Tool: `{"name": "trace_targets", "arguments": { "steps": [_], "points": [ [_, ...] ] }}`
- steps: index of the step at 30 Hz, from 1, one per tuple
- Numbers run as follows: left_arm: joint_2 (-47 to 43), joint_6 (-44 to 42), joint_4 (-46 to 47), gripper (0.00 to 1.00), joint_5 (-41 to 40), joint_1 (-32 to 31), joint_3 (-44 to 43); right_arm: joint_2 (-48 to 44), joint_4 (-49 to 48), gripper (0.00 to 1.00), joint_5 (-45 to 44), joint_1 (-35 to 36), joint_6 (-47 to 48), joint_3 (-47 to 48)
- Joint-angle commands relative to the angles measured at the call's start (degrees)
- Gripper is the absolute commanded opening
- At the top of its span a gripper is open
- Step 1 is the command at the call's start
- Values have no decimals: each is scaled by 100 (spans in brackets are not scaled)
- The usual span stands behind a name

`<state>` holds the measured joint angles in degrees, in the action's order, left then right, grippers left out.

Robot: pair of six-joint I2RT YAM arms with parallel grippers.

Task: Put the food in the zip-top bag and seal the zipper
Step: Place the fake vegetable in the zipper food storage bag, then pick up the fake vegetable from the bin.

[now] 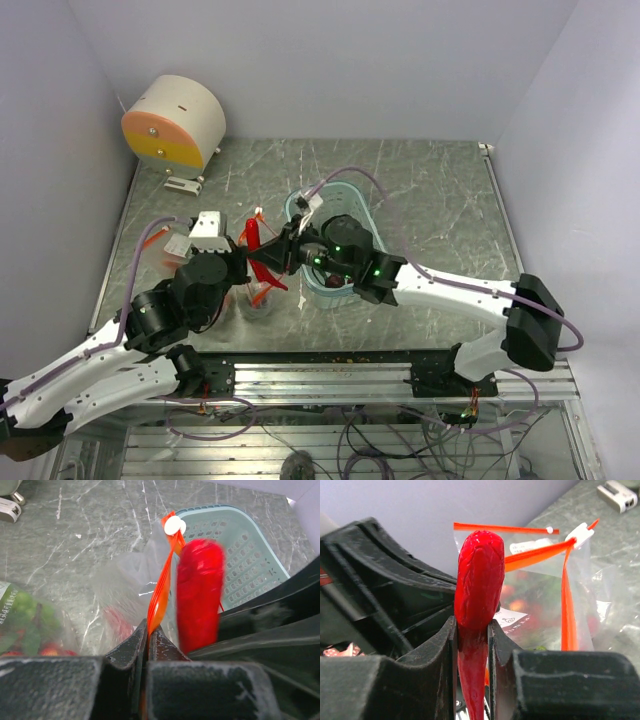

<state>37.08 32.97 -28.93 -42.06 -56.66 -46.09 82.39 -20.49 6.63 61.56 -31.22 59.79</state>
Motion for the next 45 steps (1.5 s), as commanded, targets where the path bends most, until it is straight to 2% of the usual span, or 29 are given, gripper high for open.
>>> {"name": "trace_targets", "arguments": {
  "steps": [1,5,13,15,17,18,20,23,24,31,34,37,40,45],
  "points": [
    [-11,-21,387,7,133,15,67,269,-360,0,-632,117,-530,56],
    [-100,-11,313,7,105,11,39,509,257,0,-1397,159,-677,131],
    [-236,3,265,7,36,13,63,1129,1507,0,-1944,273,-608,804],
    [-234,-1,294,7,60,12,81,1245,1732,5,-1993,308,-546,946],
    [-209,5,300,7,81,13,83,1335,1904,14,-2023,337,-422,1104],
    [-196,7,300,7,91,8,82,1327,1952,24,-2040,351,-360,1147],
    [-176,8,301,7,113,9,96,1229,1929,46,-2025,386,-212,1162],
    [-181,20,292,7,102,12,129,901,1840,90,-2141,466,-37,1048],
    [-195,29,285,7,88,10,153,763,1834,98,-2229,487,28,1000],
    [-343,164,140,7,-76,12,302,-466,2148,100,-3192,606,390,652],
    [-388,153,45,7,-120,9,262,-532,3268,100,-3979,544,236,1031],
    [-448,115,-22,7,-131,13,207,-273,4475,100,-4341,364,-71,1447],
    [-526,64,-18,7,-125,12,196,37,5255,99,-4135,-51,-271,1607],
    [-527,19,-169,7,-112,15,94,444,5793,88,-3160,-915,-235,1689]
  ]
}}
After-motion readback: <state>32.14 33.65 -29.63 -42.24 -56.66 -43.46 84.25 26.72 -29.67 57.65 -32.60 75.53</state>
